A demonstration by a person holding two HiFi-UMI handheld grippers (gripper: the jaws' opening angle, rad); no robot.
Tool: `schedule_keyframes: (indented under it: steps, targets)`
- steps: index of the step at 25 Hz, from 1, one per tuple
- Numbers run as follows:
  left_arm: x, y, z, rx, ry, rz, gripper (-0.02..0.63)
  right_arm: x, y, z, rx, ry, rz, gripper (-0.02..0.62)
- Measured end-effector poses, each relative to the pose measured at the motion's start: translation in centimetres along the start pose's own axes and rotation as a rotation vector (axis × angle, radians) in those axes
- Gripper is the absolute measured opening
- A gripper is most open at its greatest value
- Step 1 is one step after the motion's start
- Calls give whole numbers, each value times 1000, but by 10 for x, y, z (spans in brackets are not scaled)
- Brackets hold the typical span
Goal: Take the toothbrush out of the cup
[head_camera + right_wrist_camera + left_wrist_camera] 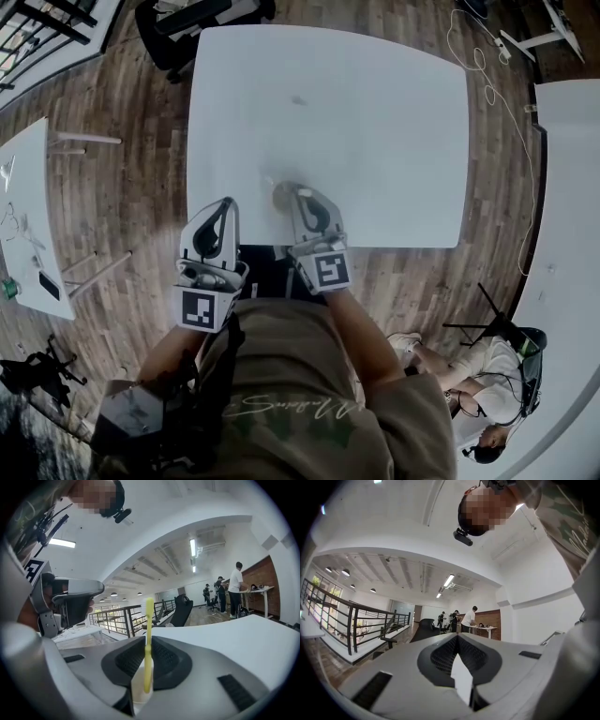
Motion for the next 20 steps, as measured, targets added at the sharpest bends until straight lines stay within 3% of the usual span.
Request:
schedule_keyframes:
  steps: [6, 14, 20]
  targets:
    - [33, -9, -6, -14, -12, -18, 12, 41, -4, -10, -53, 36, -13, 37]
    - [98, -21, -10, -86, 17, -42, 12, 116, -54, -34, -87, 8, -38, 37]
    - [118, -17, -16, -123, 10, -48, 11, 141, -69, -62, -143, 53, -26, 37]
Point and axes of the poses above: the fingertips, and each gripper's own axes: z forward along the fingers, y to its right, x out of its top, the point moved 4 cm from there along -z, backward along the fingers
